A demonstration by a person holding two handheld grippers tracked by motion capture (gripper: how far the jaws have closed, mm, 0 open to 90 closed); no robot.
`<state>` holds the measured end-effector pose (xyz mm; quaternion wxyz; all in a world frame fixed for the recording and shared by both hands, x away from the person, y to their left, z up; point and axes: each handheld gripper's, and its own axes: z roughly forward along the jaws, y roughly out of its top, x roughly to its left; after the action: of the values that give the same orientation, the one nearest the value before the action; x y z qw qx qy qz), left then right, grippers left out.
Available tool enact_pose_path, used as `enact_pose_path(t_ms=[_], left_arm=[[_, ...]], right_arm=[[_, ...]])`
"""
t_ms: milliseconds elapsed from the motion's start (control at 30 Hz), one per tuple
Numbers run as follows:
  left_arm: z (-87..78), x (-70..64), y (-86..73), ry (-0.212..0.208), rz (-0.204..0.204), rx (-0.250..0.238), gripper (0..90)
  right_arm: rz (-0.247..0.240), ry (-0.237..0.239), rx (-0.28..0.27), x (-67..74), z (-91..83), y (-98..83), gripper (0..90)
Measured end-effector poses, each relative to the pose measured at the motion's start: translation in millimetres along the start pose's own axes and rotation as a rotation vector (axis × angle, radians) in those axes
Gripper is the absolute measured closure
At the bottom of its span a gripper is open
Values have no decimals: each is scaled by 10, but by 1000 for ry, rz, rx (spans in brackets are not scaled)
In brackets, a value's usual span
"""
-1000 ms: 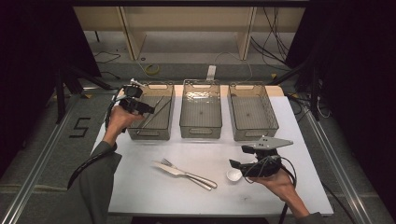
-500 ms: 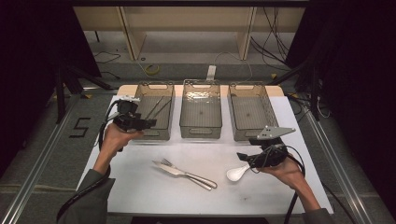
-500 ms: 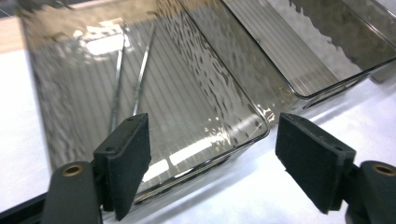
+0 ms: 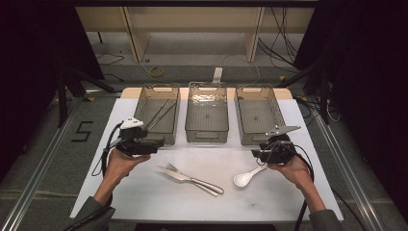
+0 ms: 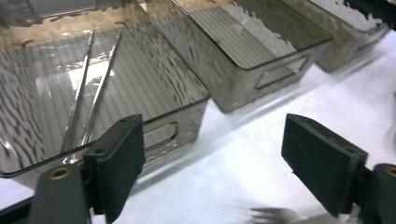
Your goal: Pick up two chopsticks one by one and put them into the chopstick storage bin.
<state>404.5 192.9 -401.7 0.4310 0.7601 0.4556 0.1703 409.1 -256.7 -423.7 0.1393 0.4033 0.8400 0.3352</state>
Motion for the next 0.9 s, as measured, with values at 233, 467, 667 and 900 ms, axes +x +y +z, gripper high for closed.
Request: enact_pose_path(t_ms=[233,467,667,900], left_arm=[[-19,-138,-82,-64,16,-20,192],[-99,-238,-185,-105,32,-43,190],[-99,-244,-283,-104,19,-57,188],[-106,-257,-328,-113,4,-73,162]], right_arm=[[13,-8,26,-53,117,-87,754],[-3,-7,59,-68,197,-154,897],[-29,8,84,-34,228,-169,900],[-29,28,129,-37,274,-219,900]])
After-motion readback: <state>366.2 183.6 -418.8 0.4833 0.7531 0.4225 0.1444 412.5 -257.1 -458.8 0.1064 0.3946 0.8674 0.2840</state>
